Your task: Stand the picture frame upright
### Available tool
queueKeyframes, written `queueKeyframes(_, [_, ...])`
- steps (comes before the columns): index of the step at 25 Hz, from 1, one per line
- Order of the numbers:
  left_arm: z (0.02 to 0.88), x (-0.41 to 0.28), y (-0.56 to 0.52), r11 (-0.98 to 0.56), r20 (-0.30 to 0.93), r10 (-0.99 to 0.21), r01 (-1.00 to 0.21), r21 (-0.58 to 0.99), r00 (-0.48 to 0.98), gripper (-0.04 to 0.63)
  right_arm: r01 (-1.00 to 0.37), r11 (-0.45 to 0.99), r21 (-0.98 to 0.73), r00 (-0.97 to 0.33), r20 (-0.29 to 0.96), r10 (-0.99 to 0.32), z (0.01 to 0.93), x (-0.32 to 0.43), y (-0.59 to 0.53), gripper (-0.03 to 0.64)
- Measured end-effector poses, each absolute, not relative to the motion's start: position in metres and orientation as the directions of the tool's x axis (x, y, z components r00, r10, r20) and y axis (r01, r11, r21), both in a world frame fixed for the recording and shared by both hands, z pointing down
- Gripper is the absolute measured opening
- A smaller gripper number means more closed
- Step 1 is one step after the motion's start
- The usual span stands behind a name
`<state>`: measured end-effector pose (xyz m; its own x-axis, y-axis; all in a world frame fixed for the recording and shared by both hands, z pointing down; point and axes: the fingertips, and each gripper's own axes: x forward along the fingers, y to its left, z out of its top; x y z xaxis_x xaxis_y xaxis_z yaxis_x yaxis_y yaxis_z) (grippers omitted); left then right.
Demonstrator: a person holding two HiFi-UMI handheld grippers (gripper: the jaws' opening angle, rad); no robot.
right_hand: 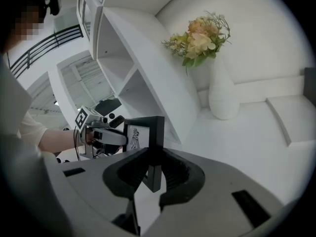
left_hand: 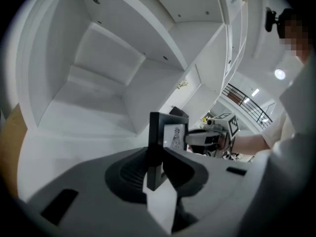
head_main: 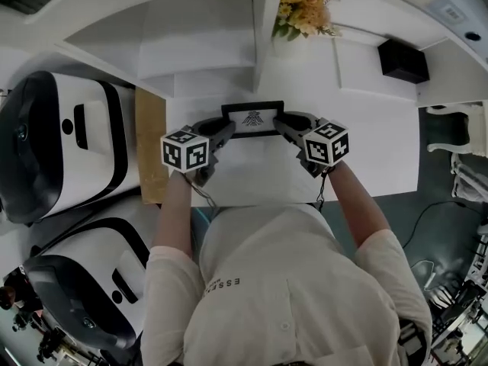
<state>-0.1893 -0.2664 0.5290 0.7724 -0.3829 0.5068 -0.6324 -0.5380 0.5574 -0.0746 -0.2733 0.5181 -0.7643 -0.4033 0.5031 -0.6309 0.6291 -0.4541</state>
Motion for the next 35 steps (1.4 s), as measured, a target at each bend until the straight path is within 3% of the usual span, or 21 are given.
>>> queueKeyframes(21, [0.572,-0.218,-0.339,-0.595,0.612,-0.461,-0.735,0.323,0.643,0.086,-0.829,0.518,-0.209,-0.526,0.605,-0.598,0.567,-0.105,-0.336,0.091])
queueKeyframes(35, [0.572,-0.220,-0.359,-0.605,0.607,-0.539,-0.770,0.203,0.584,0.092,-0.841,0.534,-0.088,-0.468,0.614,-0.636,0.564,-0.108,-0.353,0.094])
